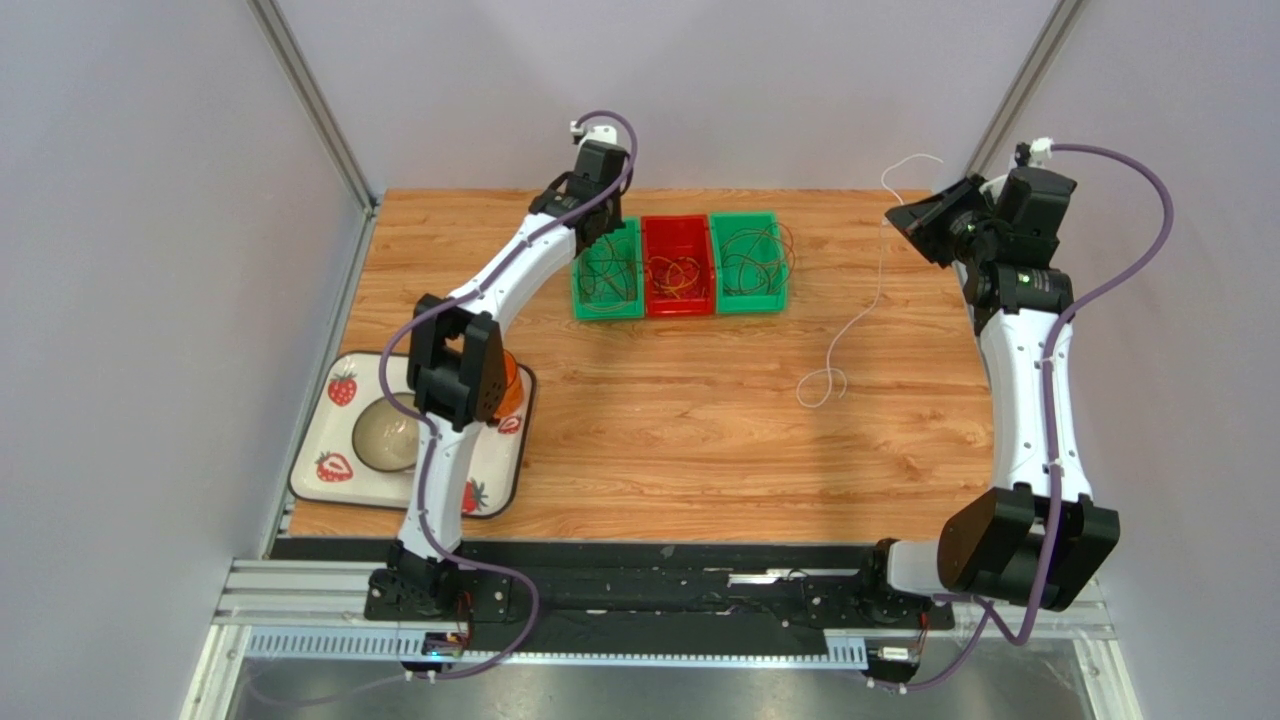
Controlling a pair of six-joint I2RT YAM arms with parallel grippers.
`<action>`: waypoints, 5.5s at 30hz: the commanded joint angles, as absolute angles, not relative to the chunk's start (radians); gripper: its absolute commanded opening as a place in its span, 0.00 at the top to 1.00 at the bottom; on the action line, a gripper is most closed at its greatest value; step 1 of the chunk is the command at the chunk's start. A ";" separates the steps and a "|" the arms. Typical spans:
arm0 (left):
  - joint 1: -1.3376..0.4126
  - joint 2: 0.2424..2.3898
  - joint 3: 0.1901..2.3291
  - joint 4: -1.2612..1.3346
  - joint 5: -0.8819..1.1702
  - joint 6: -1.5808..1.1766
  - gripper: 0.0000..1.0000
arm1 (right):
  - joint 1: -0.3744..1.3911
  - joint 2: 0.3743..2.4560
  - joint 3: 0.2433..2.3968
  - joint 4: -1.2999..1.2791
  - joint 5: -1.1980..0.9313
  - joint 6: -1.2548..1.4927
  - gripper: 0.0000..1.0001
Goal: Untangle the cables
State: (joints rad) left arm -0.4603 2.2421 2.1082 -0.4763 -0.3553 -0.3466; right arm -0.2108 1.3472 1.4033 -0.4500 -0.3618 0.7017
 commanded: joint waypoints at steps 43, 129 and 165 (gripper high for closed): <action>-0.402 1.826 1.940 -0.692 -0.206 -0.362 0.13 | 0.181 1.656 2.138 -0.686 -0.233 0.578 1.00; -0.402 0.868 1.014 -0.761 -0.325 -0.242 0.17 | 0.183 2.069 1.712 -0.213 -0.370 0.744 1.00; -0.403 0.854 1.011 -0.765 -0.314 -0.247 0.17 | 0.281 2.111 2.230 -0.928 0.075 0.451 0.57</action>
State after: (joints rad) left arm -0.4042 0.8692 1.0126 -0.7811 -0.3199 -0.2554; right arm 0.2775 2.2269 2.1559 -0.8879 0.0257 0.4797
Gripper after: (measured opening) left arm 0.829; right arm 0.425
